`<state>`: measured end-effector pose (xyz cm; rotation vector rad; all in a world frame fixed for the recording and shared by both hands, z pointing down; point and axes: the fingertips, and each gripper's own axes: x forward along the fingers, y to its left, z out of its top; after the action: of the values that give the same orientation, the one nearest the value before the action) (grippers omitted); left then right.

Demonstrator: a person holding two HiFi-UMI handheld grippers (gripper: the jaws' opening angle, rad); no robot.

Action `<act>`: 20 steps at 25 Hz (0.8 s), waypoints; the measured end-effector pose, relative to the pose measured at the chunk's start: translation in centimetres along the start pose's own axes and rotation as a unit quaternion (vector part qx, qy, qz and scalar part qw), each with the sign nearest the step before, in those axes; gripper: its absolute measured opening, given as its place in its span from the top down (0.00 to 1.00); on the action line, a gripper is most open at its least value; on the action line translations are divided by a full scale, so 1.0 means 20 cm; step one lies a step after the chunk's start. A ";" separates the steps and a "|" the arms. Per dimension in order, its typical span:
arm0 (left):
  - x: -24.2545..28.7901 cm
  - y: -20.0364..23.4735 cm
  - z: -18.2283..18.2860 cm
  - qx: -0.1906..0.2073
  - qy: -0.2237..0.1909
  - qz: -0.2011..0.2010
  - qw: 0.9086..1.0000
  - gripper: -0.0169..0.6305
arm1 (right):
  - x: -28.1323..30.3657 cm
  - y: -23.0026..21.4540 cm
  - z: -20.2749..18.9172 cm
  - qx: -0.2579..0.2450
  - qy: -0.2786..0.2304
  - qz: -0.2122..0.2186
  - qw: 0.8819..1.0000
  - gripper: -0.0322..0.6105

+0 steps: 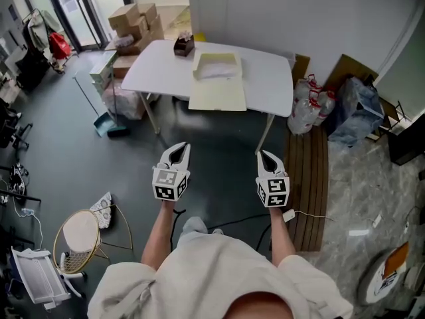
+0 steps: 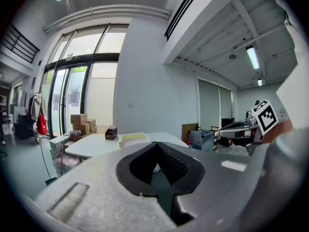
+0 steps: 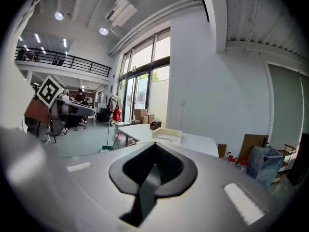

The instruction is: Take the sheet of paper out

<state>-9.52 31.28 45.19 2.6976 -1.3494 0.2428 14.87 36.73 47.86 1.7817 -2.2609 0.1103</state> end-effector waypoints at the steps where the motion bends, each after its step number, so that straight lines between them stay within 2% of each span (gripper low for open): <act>1: 0.01 0.00 -0.01 -0.001 0.001 0.001 1.000 0.97 | 0.01 0.00 -0.01 0.000 0.001 0.001 1.000 0.95; 10: 0.21 0.12 -0.04 -0.007 0.005 -0.003 1.000 0.97 | 0.22 -0.05 -0.02 -0.006 0.009 0.000 1.000 0.95; 20: 0.73 0.43 0.03 -0.014 0.001 -0.041 0.999 0.97 | 0.71 -0.22 0.11 -0.023 0.020 -0.030 0.999 0.95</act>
<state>-7.80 14.59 47.75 2.7217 -1.2279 0.2170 15.78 21.76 48.91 1.8047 -2.1631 0.0824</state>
